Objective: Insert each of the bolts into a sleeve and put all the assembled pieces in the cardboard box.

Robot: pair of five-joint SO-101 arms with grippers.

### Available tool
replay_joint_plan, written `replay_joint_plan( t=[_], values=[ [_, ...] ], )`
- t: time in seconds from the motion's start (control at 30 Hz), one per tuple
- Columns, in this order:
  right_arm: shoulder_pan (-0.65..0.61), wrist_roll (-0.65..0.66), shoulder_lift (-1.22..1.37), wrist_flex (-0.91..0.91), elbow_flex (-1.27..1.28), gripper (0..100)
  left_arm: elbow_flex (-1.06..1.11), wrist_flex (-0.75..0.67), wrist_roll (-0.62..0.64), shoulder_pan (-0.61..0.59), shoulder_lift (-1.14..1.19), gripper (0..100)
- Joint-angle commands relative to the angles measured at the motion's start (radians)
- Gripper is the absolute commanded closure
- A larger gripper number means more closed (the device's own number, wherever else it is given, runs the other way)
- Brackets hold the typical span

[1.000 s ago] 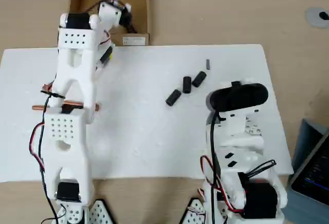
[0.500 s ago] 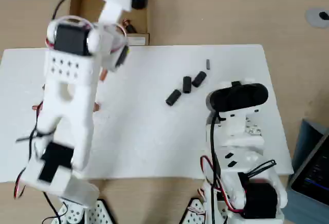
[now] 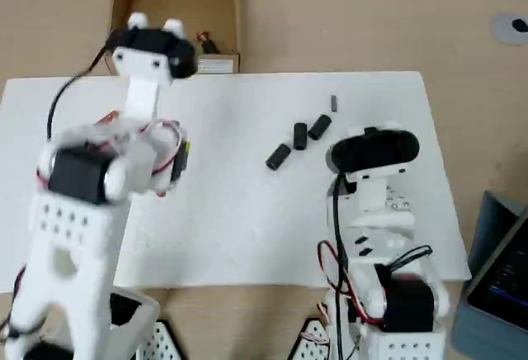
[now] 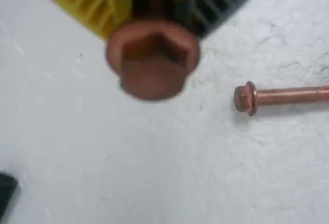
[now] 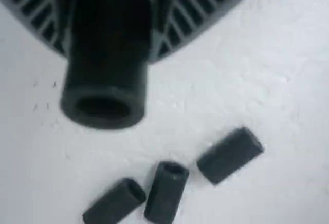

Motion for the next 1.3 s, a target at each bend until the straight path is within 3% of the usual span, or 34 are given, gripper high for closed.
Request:
replay_joint_plan(
  t=[0.0, 0.27, 0.53, 0.9, 1.13, 1.27],
  values=[
    [0.007, -0.048, -0.015, -0.074, 0.01, 98.9, 0.264, -0.183, 0.031, 0.002, -0.228, 100],
    [0.007, -0.06, -0.025, -0.075, 0.042, 98.9, 0.689, -0.493, 0.196, 0.002, -0.645, 100],
    [-0.105, -0.054, -0.291, -0.068, 0.15, 98.9, 0.928, -0.598, 0.324, 0.009, -0.92, 100],
    [-0.332, -0.017, -0.374, -0.089, 0.231, 98.9, 1.059, -0.617, 0.503, 0.012, -1.158, 100],
    [-0.51, -0.018, -0.375, -0.091, 0.245, 98.9, 1.049, -0.779, 0.563, 0.018, -1.153, 100],
    [-0.567, -0.012, -0.375, -0.11, 0.248, 98.9, 1.04, -0.868, 0.623, 0.109, -1.153, 100]
  ],
)
